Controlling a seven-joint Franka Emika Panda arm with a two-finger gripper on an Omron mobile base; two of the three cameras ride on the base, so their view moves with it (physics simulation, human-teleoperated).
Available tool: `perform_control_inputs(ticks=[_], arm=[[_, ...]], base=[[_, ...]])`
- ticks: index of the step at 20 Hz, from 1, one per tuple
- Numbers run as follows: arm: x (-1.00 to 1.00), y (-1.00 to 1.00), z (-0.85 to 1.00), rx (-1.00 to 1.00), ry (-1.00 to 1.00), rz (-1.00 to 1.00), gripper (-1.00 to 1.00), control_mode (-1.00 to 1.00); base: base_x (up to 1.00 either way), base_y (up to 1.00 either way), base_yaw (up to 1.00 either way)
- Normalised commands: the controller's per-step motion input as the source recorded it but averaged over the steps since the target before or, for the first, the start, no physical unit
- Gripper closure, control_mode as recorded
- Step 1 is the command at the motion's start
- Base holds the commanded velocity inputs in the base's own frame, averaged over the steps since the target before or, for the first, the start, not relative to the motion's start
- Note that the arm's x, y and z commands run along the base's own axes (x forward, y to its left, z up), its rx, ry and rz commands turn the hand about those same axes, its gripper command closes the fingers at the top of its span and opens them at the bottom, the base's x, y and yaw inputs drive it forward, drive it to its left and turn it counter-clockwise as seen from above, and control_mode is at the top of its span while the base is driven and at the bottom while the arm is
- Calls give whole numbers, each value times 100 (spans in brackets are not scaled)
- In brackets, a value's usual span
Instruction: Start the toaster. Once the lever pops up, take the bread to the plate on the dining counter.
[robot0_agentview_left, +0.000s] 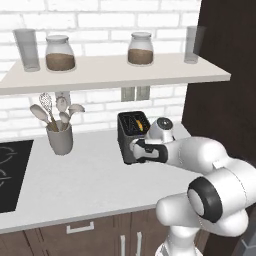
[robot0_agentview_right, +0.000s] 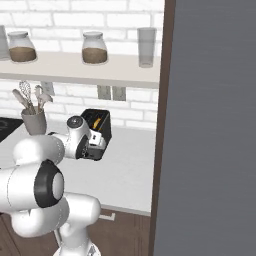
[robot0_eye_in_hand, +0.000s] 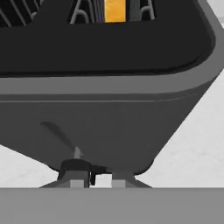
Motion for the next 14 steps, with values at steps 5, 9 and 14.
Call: perform_control_inputs(ticks=[5, 9, 14], arm=[[-80, -2, 19, 7, -11, 0, 100, -100], [-49, -3, 79, 3, -9, -2, 100, -100], [-4, -1, 75, 0, -12, -1, 100, -100]], base=[[0, 0, 0], [0, 0, 0], [0, 0, 0]])
